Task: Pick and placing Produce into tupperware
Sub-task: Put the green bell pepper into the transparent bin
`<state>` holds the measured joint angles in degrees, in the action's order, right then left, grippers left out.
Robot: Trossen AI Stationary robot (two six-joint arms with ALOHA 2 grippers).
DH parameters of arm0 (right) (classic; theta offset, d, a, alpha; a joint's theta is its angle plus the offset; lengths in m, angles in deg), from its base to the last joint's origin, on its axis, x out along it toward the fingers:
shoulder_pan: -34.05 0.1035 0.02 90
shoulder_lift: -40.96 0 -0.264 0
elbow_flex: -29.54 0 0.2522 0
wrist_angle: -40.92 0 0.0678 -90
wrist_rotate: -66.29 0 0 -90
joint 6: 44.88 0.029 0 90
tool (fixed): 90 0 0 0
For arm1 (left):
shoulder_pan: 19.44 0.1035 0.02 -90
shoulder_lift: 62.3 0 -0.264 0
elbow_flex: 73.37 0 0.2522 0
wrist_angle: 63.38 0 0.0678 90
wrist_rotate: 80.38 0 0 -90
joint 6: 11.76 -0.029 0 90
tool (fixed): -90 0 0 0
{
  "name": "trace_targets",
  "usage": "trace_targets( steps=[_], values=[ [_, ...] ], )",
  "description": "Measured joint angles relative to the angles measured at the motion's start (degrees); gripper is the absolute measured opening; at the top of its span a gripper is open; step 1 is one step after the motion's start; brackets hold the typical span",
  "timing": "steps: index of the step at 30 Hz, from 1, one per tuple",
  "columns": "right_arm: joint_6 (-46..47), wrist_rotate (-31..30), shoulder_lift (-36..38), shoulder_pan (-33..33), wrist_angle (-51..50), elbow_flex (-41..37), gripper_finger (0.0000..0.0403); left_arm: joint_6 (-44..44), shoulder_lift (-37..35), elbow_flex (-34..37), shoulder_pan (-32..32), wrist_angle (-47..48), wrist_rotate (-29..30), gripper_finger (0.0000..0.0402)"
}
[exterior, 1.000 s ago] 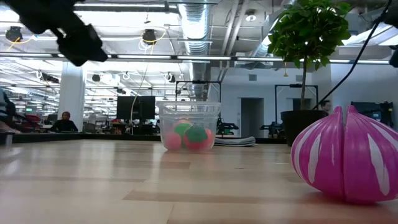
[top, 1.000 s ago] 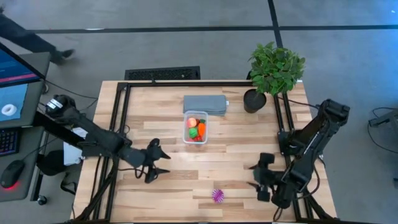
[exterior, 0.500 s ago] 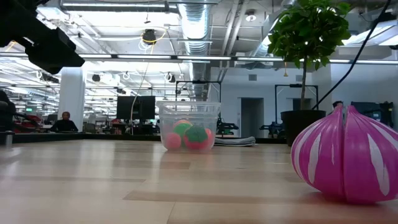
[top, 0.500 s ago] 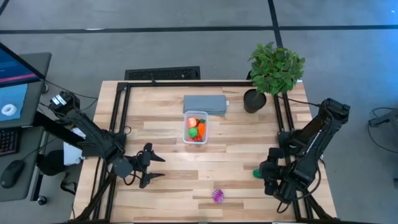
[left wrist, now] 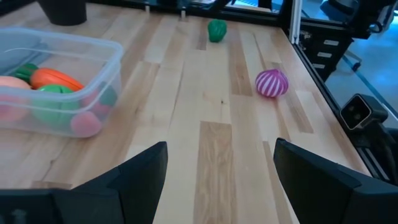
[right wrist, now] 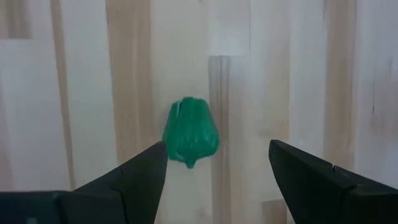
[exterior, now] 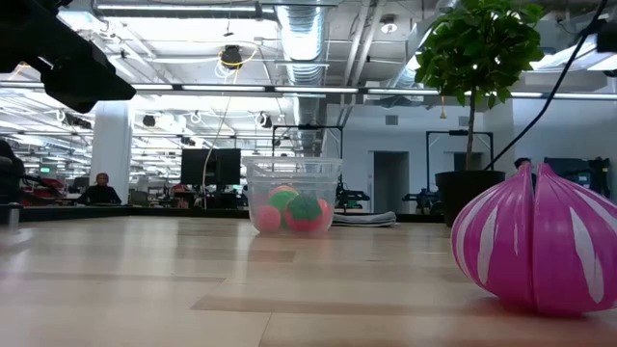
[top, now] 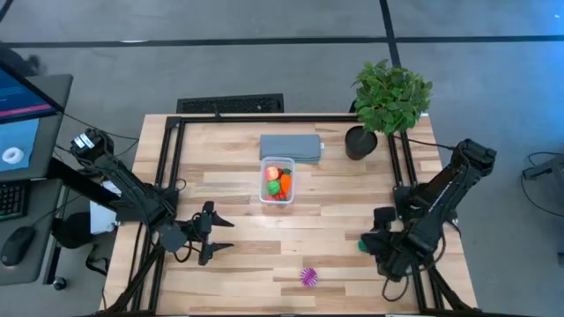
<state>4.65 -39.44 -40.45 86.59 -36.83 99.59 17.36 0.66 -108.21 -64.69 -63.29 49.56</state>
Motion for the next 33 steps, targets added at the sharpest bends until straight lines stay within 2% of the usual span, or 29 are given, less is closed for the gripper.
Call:
trace_targets(
  steps=[8, 17, 26, 33],
  values=[
    [-6.8, 3.8, 0.0, -5.7, 3.3, -0.2, 0.0306, 0.0, 0.0, 0.0, 0.0, 0.0, 0.9, 0.0282],
    [-7.6, 11.2, -0.1, -8.8, 9.8, -6.0, 0.0306, 0.0, 0.0, 0.0, 0.0, 0.2, 0.9, 0.0281],
    [-7.5, 11.4, -0.1, -8.8, 14.1, -8.9, 0.0311, 0.0, 0.0, 0.0, 0.0, 0.5, 1.4, 0.0281],
    [-4.7, 11.7, -0.1, -8.8, 15.5, -10.4, 0.0349, 0.1, 0.0, 0.0, 0.0, 0.5, 1.8, 0.0281]
  ],
)
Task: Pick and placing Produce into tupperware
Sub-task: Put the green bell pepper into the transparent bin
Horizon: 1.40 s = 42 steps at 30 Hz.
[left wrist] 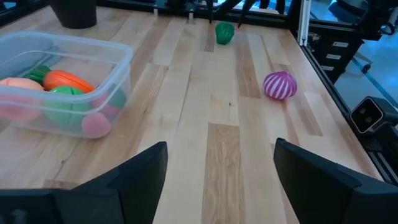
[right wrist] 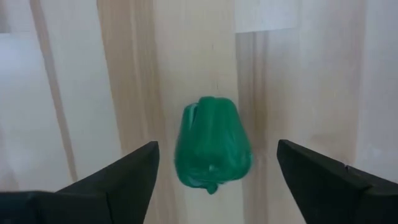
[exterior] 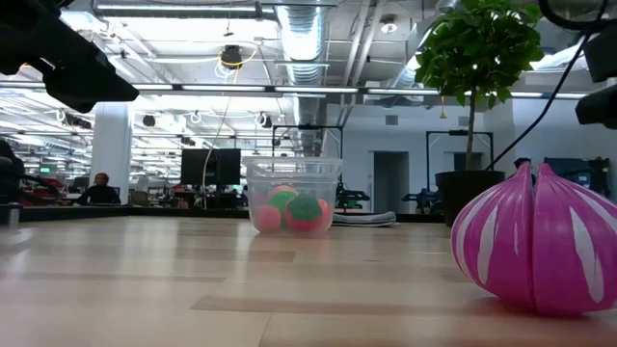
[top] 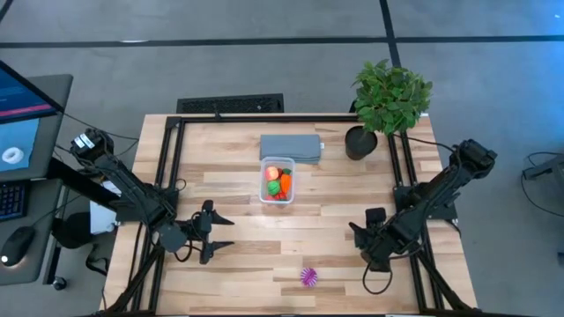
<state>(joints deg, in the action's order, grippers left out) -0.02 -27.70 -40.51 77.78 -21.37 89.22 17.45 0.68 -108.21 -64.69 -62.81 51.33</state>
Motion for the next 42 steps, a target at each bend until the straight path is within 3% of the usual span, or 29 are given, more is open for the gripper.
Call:
trace_targets(
  steps=[5, 18, 26, 35, 42],
  values=[
    [0.7, 1.2, 0.0, 0.0, 2.8, -1.7, 0.0365, 0.0, 0.0, 0.0, 0.0, 0.0, 0.4, 0.0281],
    [-0.3, 1.3, -3.2, -2.3, 3.4, -2.3, 0.0358, 0.0, 0.0, 0.0, 0.0, 0.0, 0.8, 0.0281],
    [-0.9, 5.4, -6.1, -3.0, 3.7, -2.3, 0.0363, 0.0, 0.0, 0.0, 0.0, 0.6, 0.8, 0.0281],
    [-0.6, 4.1, -6.1, -3.1, 3.8, -2.3, 0.0333, 0.0, 0.0, 0.0, 0.0, 0.7, 0.8, 0.0281],
    [-0.3, 5.1, -10.1, -3.5, 4.3, -1.9, 0.0314, 0.0, 0.0, 0.0, 0.0, 0.7, 0.8, 0.0281]
  ],
)
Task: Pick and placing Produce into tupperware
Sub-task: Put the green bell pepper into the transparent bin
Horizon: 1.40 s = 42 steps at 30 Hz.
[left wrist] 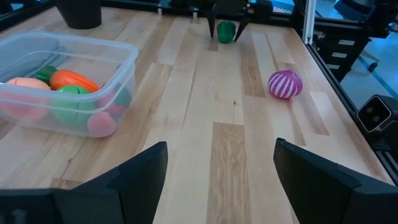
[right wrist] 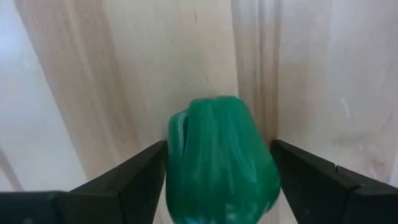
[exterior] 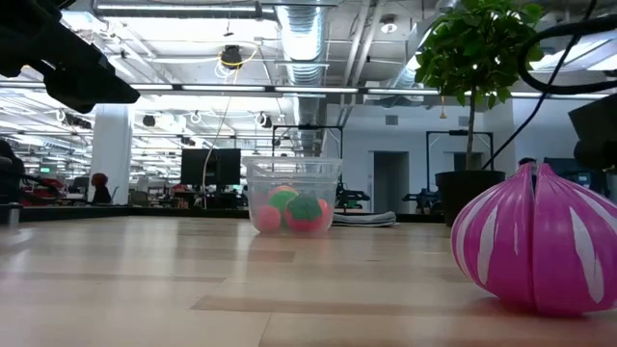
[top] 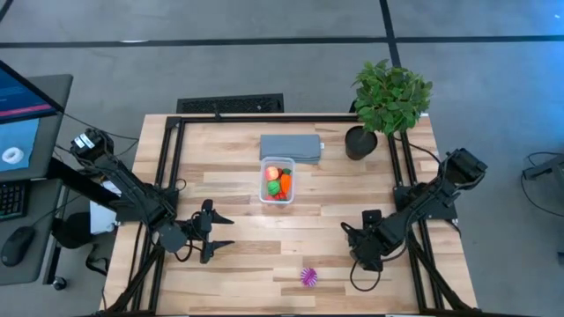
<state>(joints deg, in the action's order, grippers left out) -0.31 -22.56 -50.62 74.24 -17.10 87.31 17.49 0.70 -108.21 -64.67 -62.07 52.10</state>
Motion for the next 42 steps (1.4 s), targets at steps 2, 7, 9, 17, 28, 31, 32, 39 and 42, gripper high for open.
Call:
trace_targets(
  steps=[2, 7, 9, 17, 28, 31, 32, 39, 42],
  values=[
    [0.0, 0.3, -1.0, 0.0, -0.2, 0.2, 0.031, 0.0, 0.0, 0.0, 0.0, 0.0, 0.0, 0.0281],
    [0.4, 0.3, 0.1, 0.0, 0.0, -0.1, 0.0297, 0.0, 0.0, 0.0, 0.0, 0.1, 0.0, 0.0281],
    [0.5, 0.3, 1.0, -0.3, 0.2, -0.2, 0.0288, 0.0, 0.0, 0.0, 0.0, 0.1, 0.0, 0.0281],
    [0.2, 0.3, 1.8, -1.3, -0.2, -0.4, 0.0234, 0.0, 0.0, 0.0, 0.0, 0.1, 0.0, 0.0281],
    [0.3, 0.0, 1.9, -1.3, -0.2, -0.4, 0.0229, 0.0, 0.0, 0.0, 0.0, 0.2, 0.0, 0.0281],
    [0.4, 0.0, 1.9, -1.3, -0.2, -0.4, 0.0229, 0.0, 0.0, 0.0, 0.0, 0.2, 0.0, 0.0281],
    [0.4, 0.0, 1.9, -1.3, -0.1, -0.4, 0.0226, 0.0, 0.0, 0.0, 0.0, 0.1, 0.0, 0.0281],
    [0.1, -0.2, 2.0, -1.3, 0.7, -0.3, 0.0215, 0.0, 0.0, 0.0, 0.0, 0.2, 0.0, 0.0281],
    [0.0, -0.3, 3.1, -1.4, 2.1, -0.3, 0.0227, 0.0, 0.0, 0.0, 0.0, 0.1, 0.0, 0.0281]
  ],
)
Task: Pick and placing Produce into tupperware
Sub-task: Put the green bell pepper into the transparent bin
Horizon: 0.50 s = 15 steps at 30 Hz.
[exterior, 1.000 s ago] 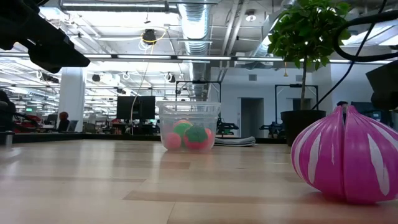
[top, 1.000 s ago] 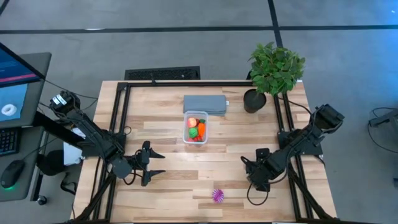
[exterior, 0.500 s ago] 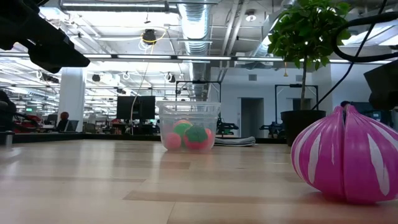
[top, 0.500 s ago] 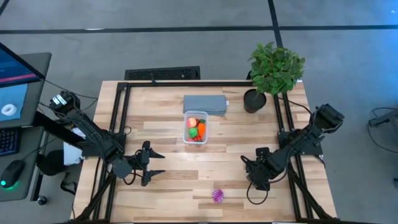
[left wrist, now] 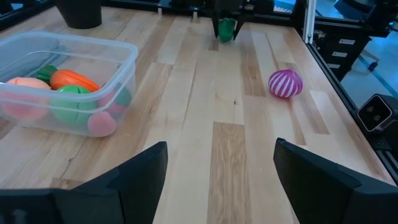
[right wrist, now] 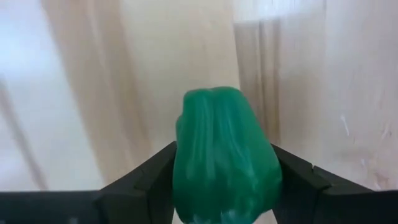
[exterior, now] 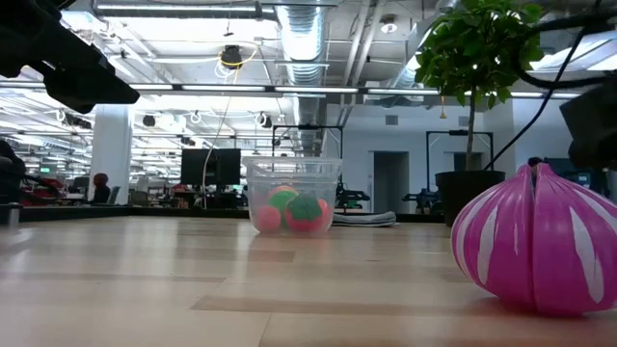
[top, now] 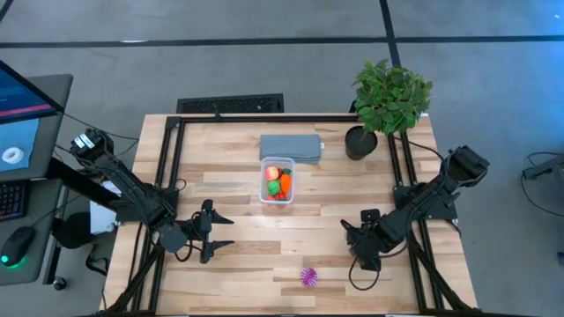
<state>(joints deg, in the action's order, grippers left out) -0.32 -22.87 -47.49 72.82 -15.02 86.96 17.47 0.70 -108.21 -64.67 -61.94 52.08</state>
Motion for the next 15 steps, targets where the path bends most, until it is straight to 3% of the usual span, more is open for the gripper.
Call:
trace_targets(
  steps=[5, 11, 15],
  values=[
    [0.0, -2.9, 4.5, -0.4, 2.1, 0.0, 0.0237, 0.0, 0.0, 0.0, 0.0, 0.0, 0.0, 0.0281],
    [-0.1, -11.1, 11.5, -0.4, 3.8, 0.1, 0.0227, 0.0, 0.0, 0.0, 0.0, 0.3, 0.0, 0.0281],
    [-0.5, -12.7, 13.3, -0.8, 3.3, 0.1, 0.0219, 0.0, 0.0, 0.0, 0.0, 0.5, 0.0, 0.0281]
  ],
)
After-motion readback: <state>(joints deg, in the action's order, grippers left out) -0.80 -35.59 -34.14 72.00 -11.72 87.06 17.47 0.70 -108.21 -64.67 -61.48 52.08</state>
